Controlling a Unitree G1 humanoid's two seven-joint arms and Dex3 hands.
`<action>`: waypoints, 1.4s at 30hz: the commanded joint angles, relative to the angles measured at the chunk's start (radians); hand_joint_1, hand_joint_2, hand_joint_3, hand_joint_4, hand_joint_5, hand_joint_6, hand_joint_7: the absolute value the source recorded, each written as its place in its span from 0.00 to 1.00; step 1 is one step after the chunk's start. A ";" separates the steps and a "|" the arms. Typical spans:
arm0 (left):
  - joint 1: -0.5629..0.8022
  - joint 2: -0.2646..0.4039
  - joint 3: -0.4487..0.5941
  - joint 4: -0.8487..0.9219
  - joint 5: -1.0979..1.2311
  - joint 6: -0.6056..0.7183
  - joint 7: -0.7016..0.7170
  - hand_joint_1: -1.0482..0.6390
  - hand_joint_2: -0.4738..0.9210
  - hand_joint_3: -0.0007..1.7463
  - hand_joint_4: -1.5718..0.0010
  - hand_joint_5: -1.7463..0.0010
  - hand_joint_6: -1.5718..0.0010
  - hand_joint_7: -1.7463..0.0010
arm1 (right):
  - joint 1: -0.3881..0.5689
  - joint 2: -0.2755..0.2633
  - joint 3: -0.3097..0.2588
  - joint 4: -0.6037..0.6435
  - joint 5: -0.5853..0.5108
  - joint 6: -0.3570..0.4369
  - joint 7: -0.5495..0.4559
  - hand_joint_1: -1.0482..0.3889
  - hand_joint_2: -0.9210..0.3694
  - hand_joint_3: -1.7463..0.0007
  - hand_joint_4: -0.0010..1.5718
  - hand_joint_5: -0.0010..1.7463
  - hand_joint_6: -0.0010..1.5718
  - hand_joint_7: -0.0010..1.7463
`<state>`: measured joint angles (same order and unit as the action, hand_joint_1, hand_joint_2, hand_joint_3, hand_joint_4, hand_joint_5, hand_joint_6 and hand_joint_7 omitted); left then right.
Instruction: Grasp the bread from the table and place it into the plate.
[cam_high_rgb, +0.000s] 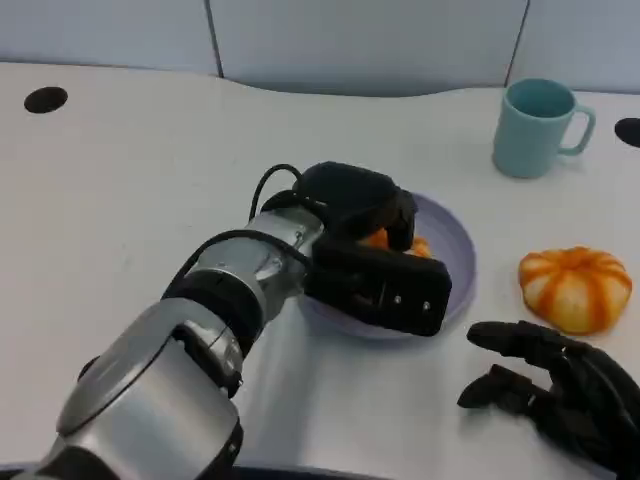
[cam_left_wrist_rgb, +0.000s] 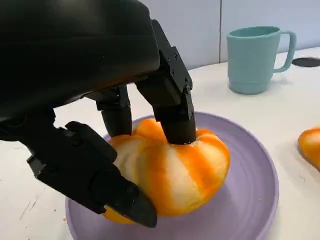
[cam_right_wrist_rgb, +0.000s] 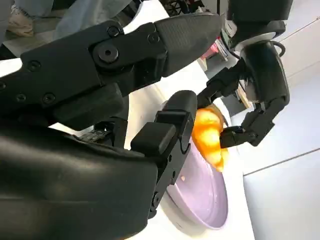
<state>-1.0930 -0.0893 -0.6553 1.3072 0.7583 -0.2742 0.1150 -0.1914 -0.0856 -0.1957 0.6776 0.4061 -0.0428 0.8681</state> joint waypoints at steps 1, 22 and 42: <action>-0.032 0.009 -0.013 0.008 0.017 0.033 -0.047 0.41 0.99 0.01 0.68 0.57 0.55 0.87 | 0.020 -0.009 0.001 0.002 -0.002 0.008 -0.004 0.43 0.00 0.91 0.33 0.66 0.49 0.23; -0.042 0.014 -0.046 0.008 0.045 0.073 -0.113 0.22 0.98 0.00 0.96 0.92 0.86 1.00 | 0.016 -0.008 -0.005 0.016 0.003 0.004 0.001 0.43 0.00 0.92 0.34 0.65 0.49 0.24; -0.070 0.071 0.092 -0.026 -0.090 0.033 -0.226 0.19 1.00 0.01 0.98 0.92 0.88 0.99 | -0.014 -0.016 -0.017 0.067 0.003 -0.013 0.013 0.43 0.00 0.93 0.33 0.66 0.48 0.24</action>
<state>-1.1363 -0.0363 -0.5775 1.2920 0.6842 -0.2323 -0.0877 -0.2117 -0.0870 -0.2036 0.7167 0.4094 -0.0566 0.8863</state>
